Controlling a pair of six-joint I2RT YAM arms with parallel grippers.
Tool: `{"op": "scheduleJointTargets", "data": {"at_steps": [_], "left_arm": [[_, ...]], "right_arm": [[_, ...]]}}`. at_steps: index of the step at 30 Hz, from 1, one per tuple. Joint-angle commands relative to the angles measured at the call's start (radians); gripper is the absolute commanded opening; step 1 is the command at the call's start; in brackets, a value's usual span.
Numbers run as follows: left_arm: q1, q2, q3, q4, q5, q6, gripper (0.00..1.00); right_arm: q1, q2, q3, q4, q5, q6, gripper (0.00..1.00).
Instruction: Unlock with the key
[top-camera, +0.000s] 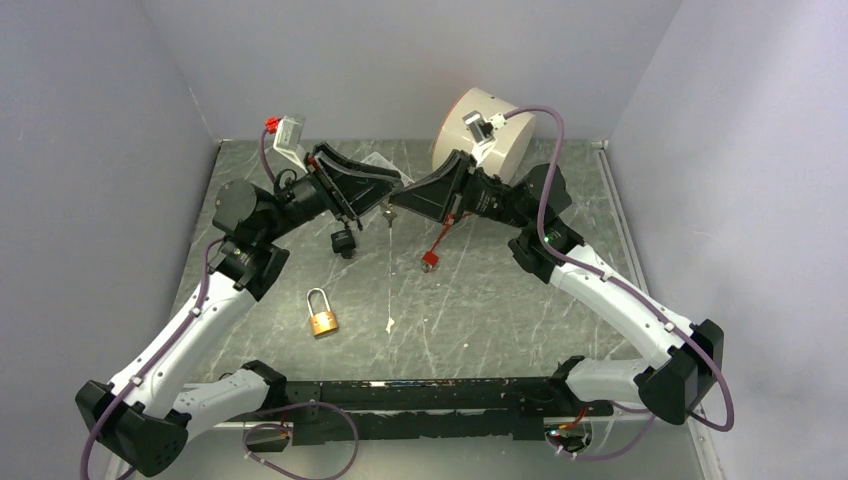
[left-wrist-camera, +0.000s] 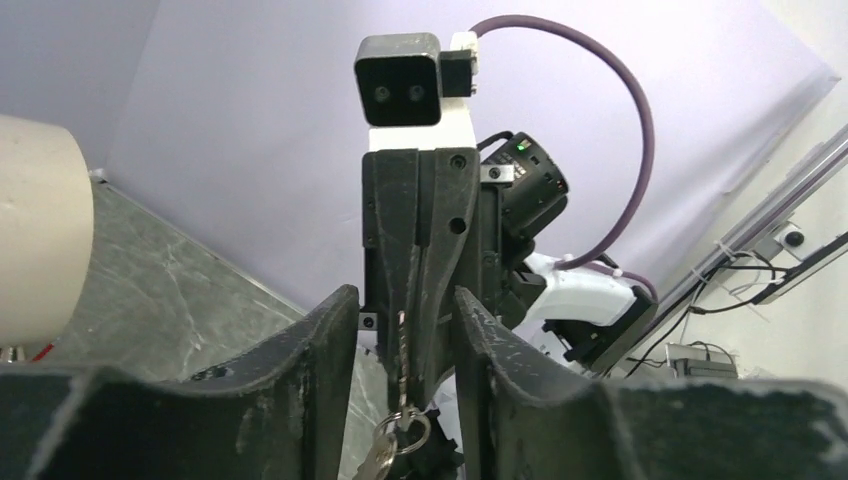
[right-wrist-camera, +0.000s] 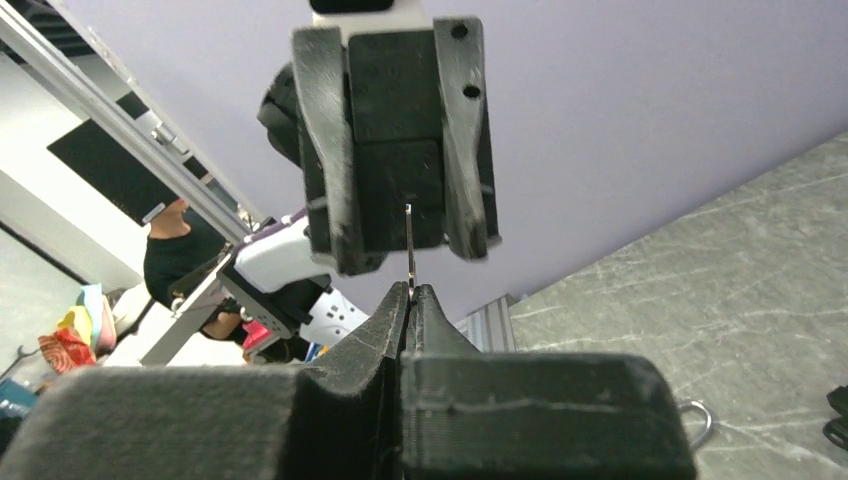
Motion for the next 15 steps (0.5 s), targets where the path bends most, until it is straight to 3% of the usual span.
{"op": "scheduleJointTargets", "data": {"at_steps": [1,7,15], "left_arm": [[0.000,-0.019,0.100,-0.081,0.014,0.005,0.47],[0.001,-0.003,0.142,-0.202,0.104,-0.008,0.46],[0.000,0.010,0.134,-0.260,0.156,-0.025,0.55]], "right_arm": [[-0.052,-0.046,-0.026,0.063,-0.113,-0.005,0.00],[-0.089,-0.098,-0.016,-0.114,-0.230,-0.124,0.00],[-0.091,-0.111,-0.057,-0.129,-0.261,-0.119,0.00]]}}
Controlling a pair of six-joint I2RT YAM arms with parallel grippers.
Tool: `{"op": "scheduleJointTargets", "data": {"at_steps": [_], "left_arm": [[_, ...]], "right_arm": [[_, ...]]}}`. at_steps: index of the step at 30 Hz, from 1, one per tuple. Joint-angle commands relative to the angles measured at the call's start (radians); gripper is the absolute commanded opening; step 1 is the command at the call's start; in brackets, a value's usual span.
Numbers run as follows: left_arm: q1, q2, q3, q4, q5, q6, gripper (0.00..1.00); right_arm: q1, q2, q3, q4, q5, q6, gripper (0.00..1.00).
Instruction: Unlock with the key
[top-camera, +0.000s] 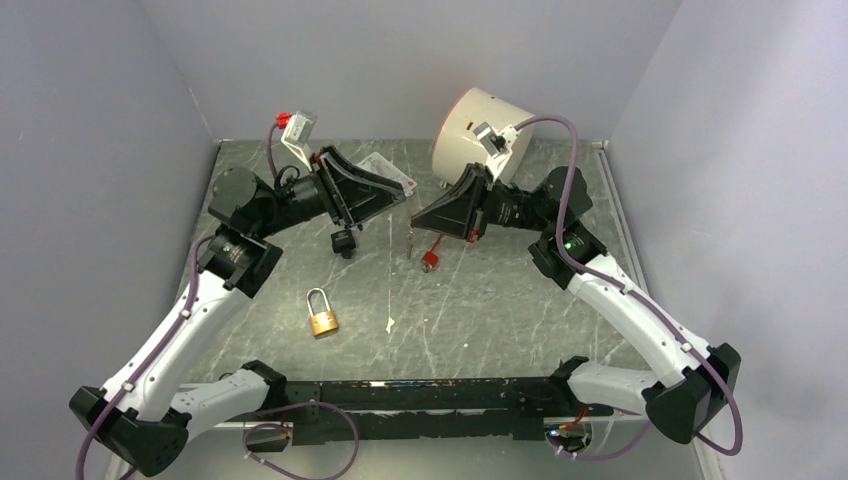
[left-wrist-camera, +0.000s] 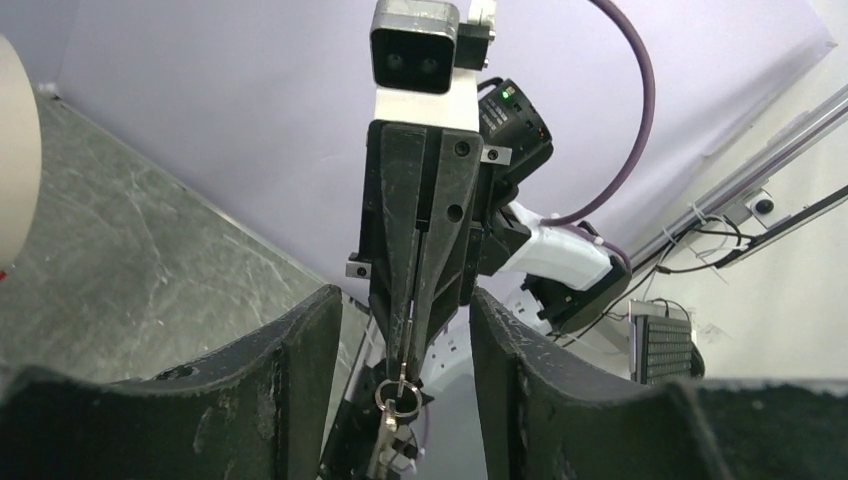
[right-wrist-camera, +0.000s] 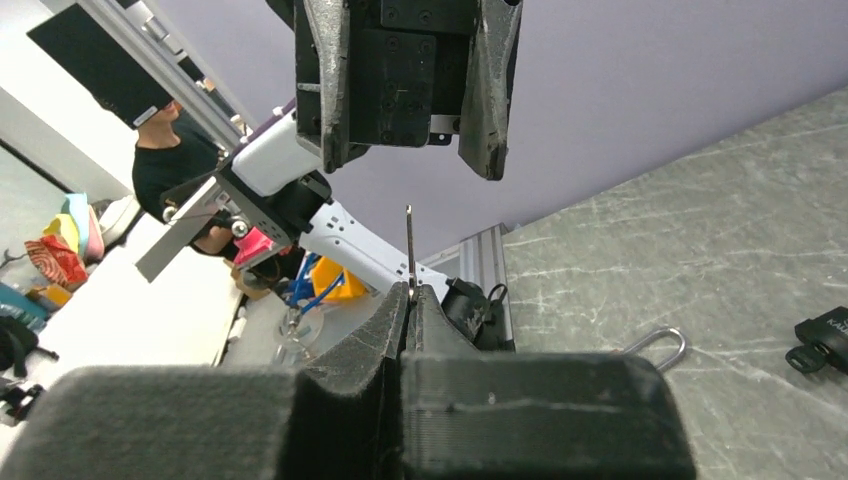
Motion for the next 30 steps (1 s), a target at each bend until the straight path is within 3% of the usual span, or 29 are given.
{"op": "scheduleJointTargets", "data": {"at_steps": [1,5,12,20,24,27,30], "left_arm": [[0.000,0.014,0.019,-0.017,0.079,-0.031,0.55],[0.002,0.041,0.011,0.036,0.158,-0.073,0.47],[0.001,0.038,-0.004,-0.068,0.165,-0.040,0.36],[0.000,0.066,-0.023,0.002,0.211,-0.089,0.03],[0.000,0.060,-0.038,0.029,0.205,-0.093,0.03],[0.001,0.049,-0.052,0.049,0.169,-0.093,0.03],[0.000,0.036,-0.063,0.071,0.127,-0.096,0.02]], "right_arm": [[-0.001,-0.008,-0.013,0.001,-0.041,-0.020,0.00],[-0.001,0.012,0.006,-0.021,-0.058,-0.018,0.00],[-0.001,0.016,0.015,-0.027,-0.048,-0.022,0.00],[-0.002,0.034,0.020,-0.031,-0.052,-0.019,0.00],[-0.002,0.036,0.019,-0.027,-0.041,-0.013,0.00],[-0.001,0.033,-0.003,0.017,-0.009,0.024,0.21],[-0.001,0.038,-0.038,0.103,0.012,0.078,0.32]]}}
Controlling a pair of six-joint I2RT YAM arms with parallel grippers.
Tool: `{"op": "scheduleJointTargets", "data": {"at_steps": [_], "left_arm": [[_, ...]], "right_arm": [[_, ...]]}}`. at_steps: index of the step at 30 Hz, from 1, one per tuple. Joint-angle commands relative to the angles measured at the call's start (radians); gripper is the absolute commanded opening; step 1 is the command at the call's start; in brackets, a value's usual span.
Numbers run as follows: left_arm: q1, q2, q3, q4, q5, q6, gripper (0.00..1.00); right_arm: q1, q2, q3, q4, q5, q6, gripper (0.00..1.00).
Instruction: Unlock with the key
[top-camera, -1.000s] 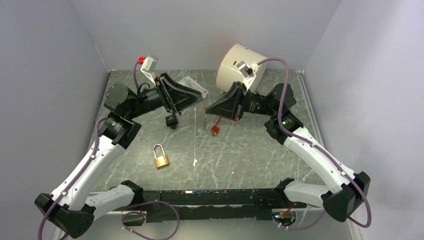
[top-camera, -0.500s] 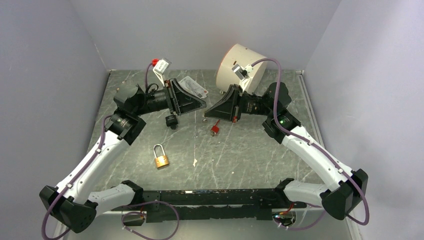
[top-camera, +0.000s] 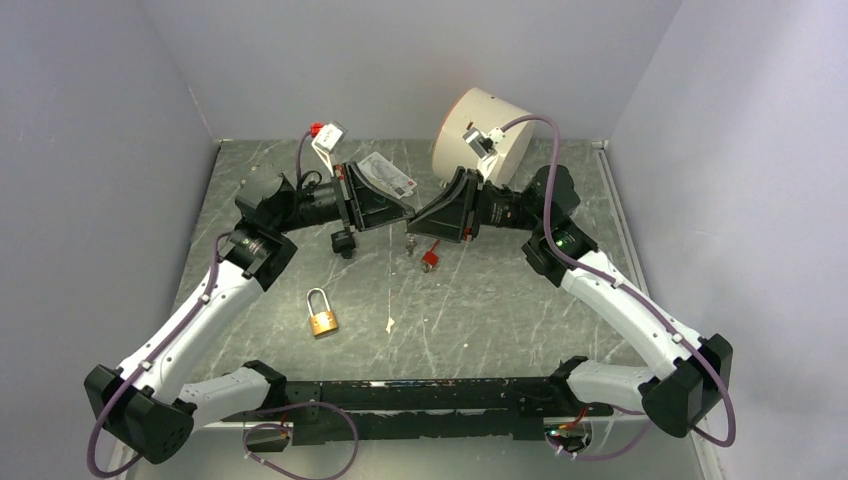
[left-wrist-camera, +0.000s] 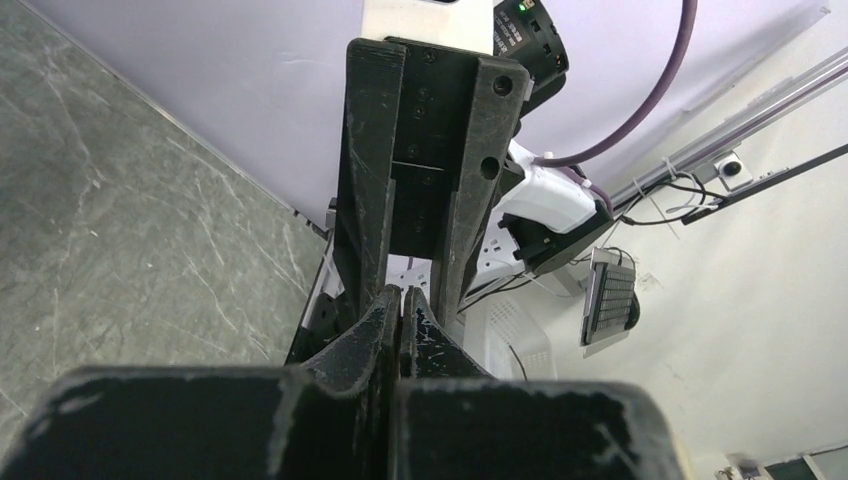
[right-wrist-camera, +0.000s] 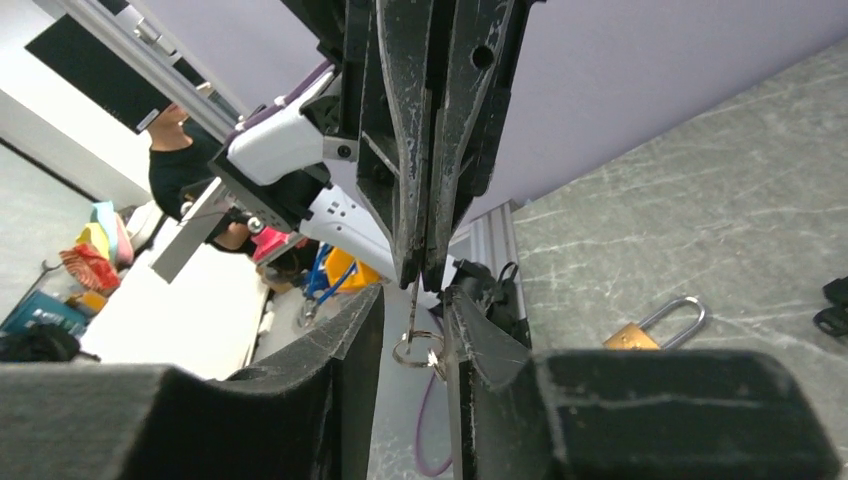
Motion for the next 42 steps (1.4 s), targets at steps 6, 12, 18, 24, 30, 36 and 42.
{"op": "scheduleJointTargets", "data": {"at_steps": [6,12,18,24,30,36,42], "left_arm": [[-0.004,-0.042,-0.034,0.113,-0.087,-0.019,0.03],[-0.003,-0.058,-0.053,0.146,-0.122,0.004,0.03],[-0.004,-0.081,-0.086,0.192,-0.155,0.030,0.02],[-0.004,-0.099,-0.092,0.182,-0.183,0.050,0.02],[-0.004,-0.100,-0.099,0.193,-0.189,0.048,0.03],[-0.003,-0.104,-0.101,0.191,-0.197,0.044,0.03],[-0.004,-0.125,-0.064,-0.031,-0.288,0.088,0.38]], "right_arm": [[-0.002,0.012,-0.047,0.207,0.066,0.110,0.28],[-0.003,-0.002,-0.064,0.158,0.094,0.088,0.22],[-0.002,-0.009,-0.087,0.176,0.111,0.112,0.09],[-0.002,-0.020,-0.111,0.190,0.120,0.127,0.14],[-0.002,-0.020,-0.115,0.199,0.120,0.141,0.08],[-0.002,-0.025,-0.122,0.217,0.125,0.148,0.00],[-0.002,-0.041,-0.120,0.129,0.165,0.075,0.00]]}}
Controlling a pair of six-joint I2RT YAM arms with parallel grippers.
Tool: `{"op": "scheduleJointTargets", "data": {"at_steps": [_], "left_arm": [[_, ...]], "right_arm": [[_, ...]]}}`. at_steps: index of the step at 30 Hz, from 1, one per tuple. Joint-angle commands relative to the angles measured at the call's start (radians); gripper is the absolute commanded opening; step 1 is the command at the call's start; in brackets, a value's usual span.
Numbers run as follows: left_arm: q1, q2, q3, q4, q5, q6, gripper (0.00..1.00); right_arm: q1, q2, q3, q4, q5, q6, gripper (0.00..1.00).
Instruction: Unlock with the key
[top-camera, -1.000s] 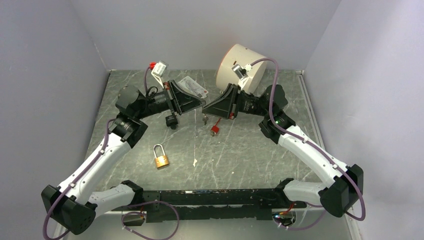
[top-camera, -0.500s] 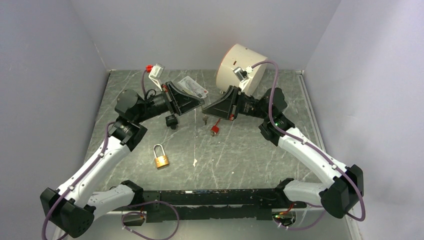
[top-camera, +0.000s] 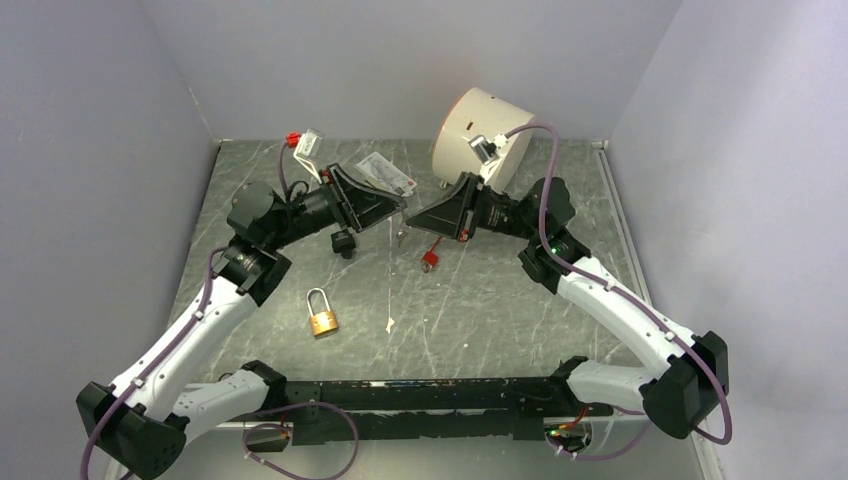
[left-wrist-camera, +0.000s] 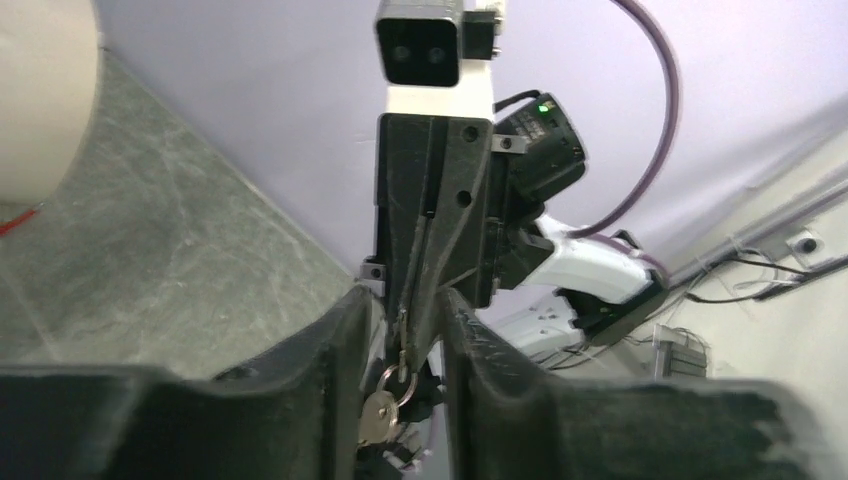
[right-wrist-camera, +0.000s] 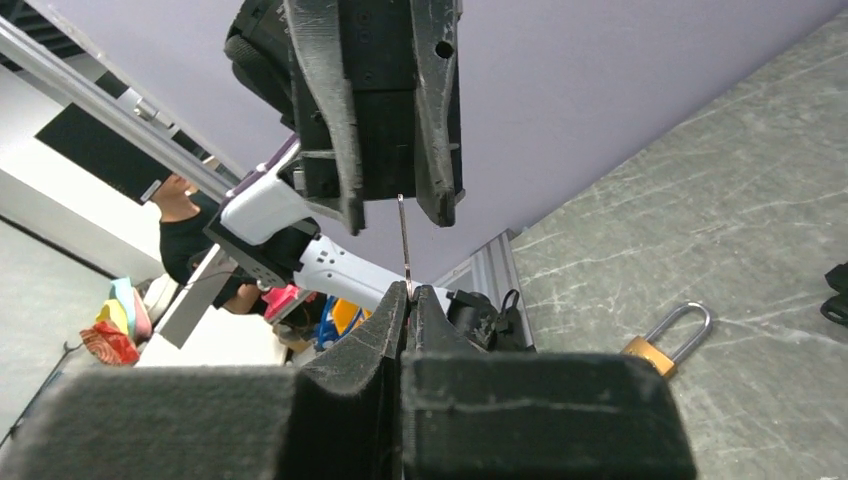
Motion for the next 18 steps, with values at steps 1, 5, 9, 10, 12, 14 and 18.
{"op": "scheduleJointTargets", "data": {"at_steps": [1,5,9,10,12,14,18], "left_arm": [[0.000,-0.054,0.058,-0.196,-0.126,0.047,0.49],[0.000,-0.096,0.105,-0.529,-0.368,0.089,0.81],[0.000,-0.136,0.135,-0.863,-0.633,0.057,0.94],[0.001,-0.143,0.140,-0.941,-0.697,0.048,0.94],[0.000,-0.151,0.137,-1.102,-0.793,0.008,0.94],[0.001,-0.143,0.123,-1.313,-0.893,-0.074,0.94],[0.001,-0.109,0.025,-1.487,-0.964,-0.191,0.94]], "right_arm": [[-0.003,-0.039,-0.009,-0.050,0.048,-0.077,0.00],[-0.003,-0.060,-0.038,-0.128,0.082,-0.133,0.00],[-0.003,-0.089,-0.088,-0.230,0.122,-0.195,0.00],[-0.003,-0.097,-0.100,-0.265,0.138,-0.214,0.00],[-0.004,-0.111,-0.129,-0.332,0.177,-0.243,0.00],[-0.004,-0.125,-0.157,-0.386,0.214,-0.266,0.00],[-0.003,-0.144,-0.212,-0.433,0.253,-0.270,0.00]]}}
